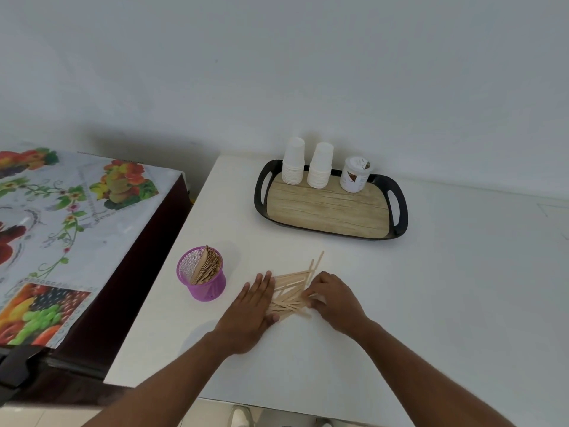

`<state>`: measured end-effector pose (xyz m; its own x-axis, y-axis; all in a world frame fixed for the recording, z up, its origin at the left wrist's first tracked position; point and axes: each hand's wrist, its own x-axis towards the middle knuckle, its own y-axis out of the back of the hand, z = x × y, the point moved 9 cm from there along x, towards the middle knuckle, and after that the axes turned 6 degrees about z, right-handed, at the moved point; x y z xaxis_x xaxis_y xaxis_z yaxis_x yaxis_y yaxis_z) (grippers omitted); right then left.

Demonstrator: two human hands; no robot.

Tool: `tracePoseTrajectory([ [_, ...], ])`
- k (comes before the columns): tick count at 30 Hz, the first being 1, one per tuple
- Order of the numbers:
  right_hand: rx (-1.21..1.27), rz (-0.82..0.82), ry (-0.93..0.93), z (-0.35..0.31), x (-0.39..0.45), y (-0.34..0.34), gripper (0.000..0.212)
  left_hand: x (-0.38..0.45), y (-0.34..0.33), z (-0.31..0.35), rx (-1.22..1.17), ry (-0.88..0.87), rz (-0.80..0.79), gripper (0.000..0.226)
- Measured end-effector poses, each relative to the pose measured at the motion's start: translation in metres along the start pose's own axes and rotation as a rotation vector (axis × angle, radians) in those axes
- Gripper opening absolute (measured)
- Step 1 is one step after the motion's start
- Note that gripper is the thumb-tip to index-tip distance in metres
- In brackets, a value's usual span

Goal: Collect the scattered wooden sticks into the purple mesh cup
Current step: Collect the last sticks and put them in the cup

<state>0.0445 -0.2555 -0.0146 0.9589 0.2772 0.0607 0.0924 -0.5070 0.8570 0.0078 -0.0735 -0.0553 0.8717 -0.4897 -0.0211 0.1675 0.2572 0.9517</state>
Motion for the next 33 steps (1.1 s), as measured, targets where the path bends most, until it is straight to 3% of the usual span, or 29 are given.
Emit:
tracePoseTrajectory([
  [2,-0.037,0.070,0.032,-0.001,0.005,0.006,0.023,0.003,-0.001,0.005,-0.059,0.035,0.012,0.085],
  [5,-0.071,0.134,0.058,0.002,0.018,0.018,0.052,0.005,0.000,0.003,-0.119,0.089,0.032,0.103],
  [8,-0.084,-0.031,-0.026,0.018,0.034,0.010,0.089,0.003,0.000,0.000,-0.090,0.105,0.037,0.116],
  [10,-0.142,-0.145,-0.068,0.029,0.037,-0.003,0.100,0.002,-0.003,0.001,0.018,0.112,0.024,0.119],
  [15,-0.174,-0.080,-0.106,0.023,0.019,-0.026,0.068,0.012,-0.008,0.016,0.074,0.203,0.034,0.101],
  [19,-0.100,-0.071,-0.110,0.005,-0.001,-0.044,0.061,0.017,-0.012,0.027,0.036,0.196,0.044,0.086],
  [25,0.035,0.212,-0.061,0.008,0.004,0.014,0.046,0.016,-0.004,0.019,-0.122,0.147,0.111,0.087],
  [27,0.035,0.111,-0.015,0.011,0.013,0.015,0.067,0.015,0.003,0.011,-0.195,0.165,0.157,0.091],
  [30,-0.033,-0.186,0.144,-0.002,0.015,-0.015,0.112,0.015,0.012,0.007,-0.220,0.151,0.226,0.092],
  [33,-0.211,-0.252,0.270,-0.009,0.014,-0.032,0.123,0.015,0.019,0.008,-0.227,0.128,0.292,0.088],
])
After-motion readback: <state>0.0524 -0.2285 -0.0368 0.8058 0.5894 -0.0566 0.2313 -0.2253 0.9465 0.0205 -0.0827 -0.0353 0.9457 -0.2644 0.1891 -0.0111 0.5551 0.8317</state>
